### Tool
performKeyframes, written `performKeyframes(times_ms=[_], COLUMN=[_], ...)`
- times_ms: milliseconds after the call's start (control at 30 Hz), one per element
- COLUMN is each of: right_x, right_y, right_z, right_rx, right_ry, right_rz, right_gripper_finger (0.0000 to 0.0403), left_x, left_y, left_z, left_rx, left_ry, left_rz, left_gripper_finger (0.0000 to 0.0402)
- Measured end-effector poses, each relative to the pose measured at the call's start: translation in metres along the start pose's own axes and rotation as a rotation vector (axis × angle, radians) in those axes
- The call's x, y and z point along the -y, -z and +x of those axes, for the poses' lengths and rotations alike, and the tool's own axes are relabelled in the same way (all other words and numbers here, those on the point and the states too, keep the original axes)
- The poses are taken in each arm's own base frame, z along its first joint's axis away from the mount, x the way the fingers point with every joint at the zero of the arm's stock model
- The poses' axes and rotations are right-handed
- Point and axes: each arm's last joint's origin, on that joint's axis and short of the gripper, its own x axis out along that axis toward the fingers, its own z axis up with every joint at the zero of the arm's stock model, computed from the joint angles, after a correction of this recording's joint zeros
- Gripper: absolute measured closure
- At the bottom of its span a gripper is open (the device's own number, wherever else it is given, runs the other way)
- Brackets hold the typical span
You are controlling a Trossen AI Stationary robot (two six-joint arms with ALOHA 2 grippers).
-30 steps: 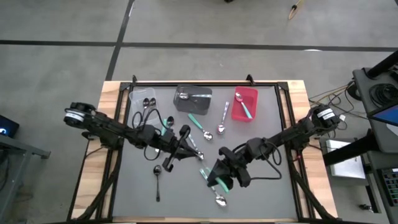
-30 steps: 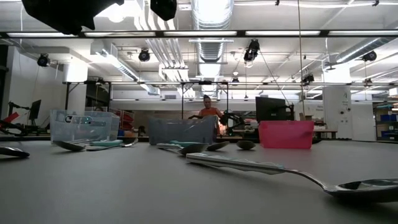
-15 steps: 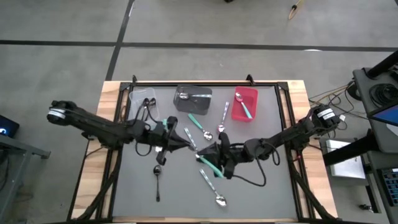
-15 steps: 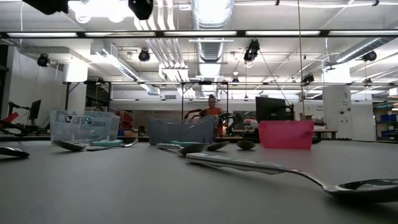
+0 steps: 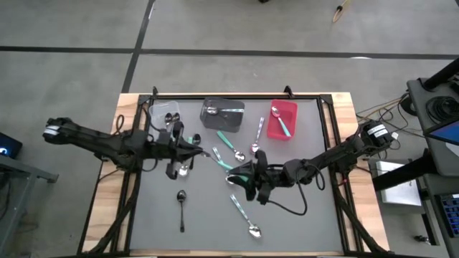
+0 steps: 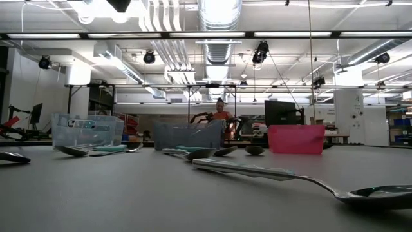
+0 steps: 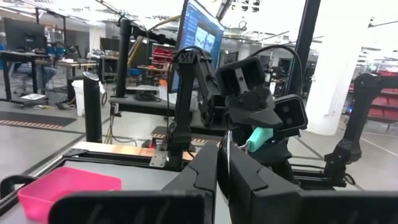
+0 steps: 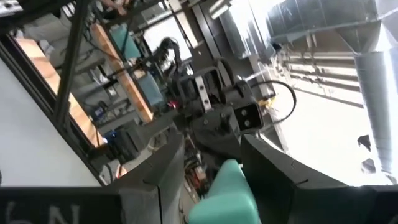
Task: Sort silverware by color (type)
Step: Put the right green spoon into the red bin
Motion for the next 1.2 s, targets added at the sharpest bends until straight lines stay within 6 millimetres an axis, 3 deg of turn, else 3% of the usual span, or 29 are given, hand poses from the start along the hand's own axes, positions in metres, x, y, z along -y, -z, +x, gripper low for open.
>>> performKeyframes(times_ms=[300,633,833,1000,1200], right_x=[0.001,-0.009,-0.016,-0.019,-0.015], right_y=[0.004,0.02,0.027,0.027,0.024], right_z=[0.0,-0.005,-0.01,-0.012,-0.008], right_rx=[-0.14,-0.556,-0.707,-0.711,-0.692], right_ry=[0.046,0.072,0.143,0.18,0.239], right_rz=[-0.004,-0.043,0.133,0.273,0.424], right_gripper_finger=[0.0255,0.0255,0.0255,0.0255,0.0255], left_x=[-0.005,-0.009,-0.015,-0.018,-0.018], left_y=[-0.003,-0.006,0.002,0.014,0.027], left_z=[-0.016,-0.026,-0.027,-0.024,-0.011], left_rx=[-0.053,-0.055,-0.116,-0.172,-0.197], left_ry=[-0.109,-0.207,-0.378,-0.507,-0.536], left_rz=[0.014,0.021,0.018,-0.034,-0.102], left_gripper_finger=[0.0402,0.0402,0.0402,0.0402,0.0402])
